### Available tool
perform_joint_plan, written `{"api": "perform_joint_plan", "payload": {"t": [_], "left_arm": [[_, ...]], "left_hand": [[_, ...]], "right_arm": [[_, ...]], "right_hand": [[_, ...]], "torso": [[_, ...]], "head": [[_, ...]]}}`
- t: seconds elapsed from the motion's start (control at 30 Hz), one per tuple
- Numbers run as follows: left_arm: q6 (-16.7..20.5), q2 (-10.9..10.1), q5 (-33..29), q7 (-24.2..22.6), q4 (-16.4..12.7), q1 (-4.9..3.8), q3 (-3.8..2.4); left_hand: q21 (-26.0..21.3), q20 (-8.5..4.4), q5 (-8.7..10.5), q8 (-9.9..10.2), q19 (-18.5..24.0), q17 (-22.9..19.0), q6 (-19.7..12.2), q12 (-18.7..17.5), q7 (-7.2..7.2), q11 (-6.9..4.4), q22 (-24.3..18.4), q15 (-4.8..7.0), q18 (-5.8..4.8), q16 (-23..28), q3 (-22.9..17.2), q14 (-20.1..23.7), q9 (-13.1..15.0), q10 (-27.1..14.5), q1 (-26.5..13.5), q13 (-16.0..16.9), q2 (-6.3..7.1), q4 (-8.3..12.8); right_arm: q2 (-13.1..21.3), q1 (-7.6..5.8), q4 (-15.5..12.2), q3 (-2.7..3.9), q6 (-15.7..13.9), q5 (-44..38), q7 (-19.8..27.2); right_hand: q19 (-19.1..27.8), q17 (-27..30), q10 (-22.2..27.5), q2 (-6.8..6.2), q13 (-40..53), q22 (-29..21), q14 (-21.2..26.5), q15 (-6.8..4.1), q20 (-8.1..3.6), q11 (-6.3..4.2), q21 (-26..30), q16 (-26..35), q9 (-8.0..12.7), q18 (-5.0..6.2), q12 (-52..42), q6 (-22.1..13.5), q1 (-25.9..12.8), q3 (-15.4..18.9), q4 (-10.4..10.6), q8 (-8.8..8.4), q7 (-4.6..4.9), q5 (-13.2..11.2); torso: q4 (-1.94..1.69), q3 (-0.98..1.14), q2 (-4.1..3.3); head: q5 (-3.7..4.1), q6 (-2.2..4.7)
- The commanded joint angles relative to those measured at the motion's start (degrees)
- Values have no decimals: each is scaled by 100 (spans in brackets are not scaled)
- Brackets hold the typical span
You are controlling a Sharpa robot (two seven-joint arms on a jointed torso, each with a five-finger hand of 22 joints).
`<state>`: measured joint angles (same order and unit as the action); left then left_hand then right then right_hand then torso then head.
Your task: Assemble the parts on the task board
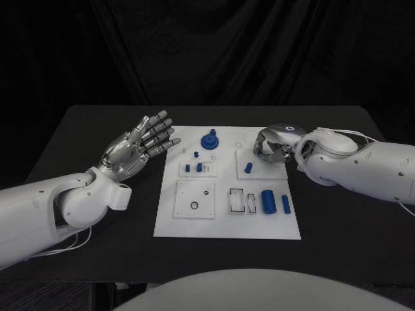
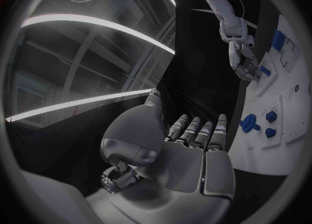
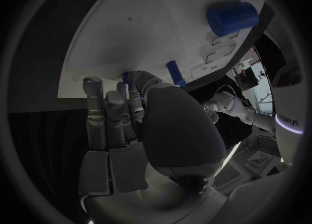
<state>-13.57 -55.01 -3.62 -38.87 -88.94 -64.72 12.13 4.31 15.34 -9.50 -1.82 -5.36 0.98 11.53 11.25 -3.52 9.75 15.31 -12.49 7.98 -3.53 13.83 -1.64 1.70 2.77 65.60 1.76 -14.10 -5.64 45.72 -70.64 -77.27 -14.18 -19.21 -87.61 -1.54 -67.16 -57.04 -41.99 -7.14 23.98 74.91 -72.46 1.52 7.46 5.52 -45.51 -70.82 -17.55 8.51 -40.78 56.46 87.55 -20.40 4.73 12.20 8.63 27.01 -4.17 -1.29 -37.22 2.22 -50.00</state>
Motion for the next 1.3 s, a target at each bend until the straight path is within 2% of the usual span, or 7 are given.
{"api": "perform_joint_plan", "payload": {"t": [0.03, 0.17, 0.4, 0.77, 0.97, 1.1, 1.3], "left_arm": [[-75, 14, -19, -703, 7, 6, -3], [-87, 27, -19, -666, 34, 6, -3], [-123, 40, -19, -616, 56, 7, -3], [-160, 53, -19, -580, 75, 9, -3], [-177, 53, -19, -566, 83, 9, -3], [-190, 54, -19, -557, 87, 10, -3], [-206, 58, -19, -541, 95, 10, -3]], "left_hand": [[-28, -23, -25, -4, -2, 0, 19, 19, -23, 22, -8, 0, -119, -8, -7, -16, 7, 1, -23, 4, -48, 39], [-27, -2, -47, -3, -9, 1, 25, 8, -48, 15, -11, -33, -136, -16, -13, -19, 8, -14, -33, 1, -71, 63], [-26, 27, -80, -3, -16, 4, 33, -2, -76, 5, -18, -72, -147, -34, -23, -26, 9, -32, -44, -1, -102, 90], [-27, 64, -141, -5, -25, 12, 49, 9, -104, 8, -29, -118, -159, -75, -43, -46, 13, -43, -52, 0, -144, 131], [-28, 83, -250, -5, -34, 15, 47, 26, -111, 17, -39, -144, -166, -98, -72, -53, 13, -47, -46, 2, -185, 191], [-29, 91, -353, -5, -41, 16, 51, 36, -121, 19, -48, -156, -170, -112, -101, -54, 14, -54, -42, 2, -213, 247], [-30, 98, -432, -6, -45, 18, 53, 52, -123, 23, -58, -166, -174, -127, -130, -58, 14, -55, -35, 4, -230, 292]], "right_arm": [[4, 20, 27, 4, 28, -9, -40], [6, 26, 32, 4, 86, -9, -72], [2, 33, 45, 4, 151, 49, -101], [-16, 43, 76, 4, 211, 96, -113], [-27, 47, 101, 4, 251, 99, -113], [-33, 51, 113, 4, 207, 100, -81], [-35, 53, 115, 4, 71, 100, -2]], "right_hand": [[28, 14, -29, -5, -18, 346, 14, -13, -27, 30, -19, 19, -10, 33, 30, -69, -71, 20, -7, 13, -7, -35], [68, 99, -14, -25, -55, 319, 51, 8, -6, 45, 44, 51, -22, 41, 52, -199, -186, 58, 44, -31, -20, -224], [103, 177, 25, -50, -87, 295, 92, 24, 12, 65, 118, 89, -24, 50, 87, -267, -263, 74, 82, -60, -41, -276], [151, 277, -26, -24, -99, 267, 148, 14, 12, 45, 220, 147, -46, 73, 72, -237, -234, 43, 60, -37, -17, -280], [161, 322, -81, -14, -117, 261, 170, -1, 4, 31, 249, 173, -61, 81, 72, -224, -203, 16, 32, -23, -7, -245], [150, 353, -265, 29, -155, 276, 169, -30, -24, 1, 240, 182, -119, 81, 61, -103, -129, -34, -44, 60, 15, -163], [89, 357, -568, 87, -223, 311, 120, -86, -74, -65, 147, 162, -201, 68, 72, -33, -53, -60, -148, 138, -17, -143]], "torso": [[4, 0, 2], [0, 1, 1], [-1, 2, 2], [7, 3, 9], [5, 3, 7], [5, 3, 4], [1, 3, 4]], "head": [[-6, 0], [3, 0], [13, 0], [9, 0], [2, 0], [5, 0], [-1, 0]]}}
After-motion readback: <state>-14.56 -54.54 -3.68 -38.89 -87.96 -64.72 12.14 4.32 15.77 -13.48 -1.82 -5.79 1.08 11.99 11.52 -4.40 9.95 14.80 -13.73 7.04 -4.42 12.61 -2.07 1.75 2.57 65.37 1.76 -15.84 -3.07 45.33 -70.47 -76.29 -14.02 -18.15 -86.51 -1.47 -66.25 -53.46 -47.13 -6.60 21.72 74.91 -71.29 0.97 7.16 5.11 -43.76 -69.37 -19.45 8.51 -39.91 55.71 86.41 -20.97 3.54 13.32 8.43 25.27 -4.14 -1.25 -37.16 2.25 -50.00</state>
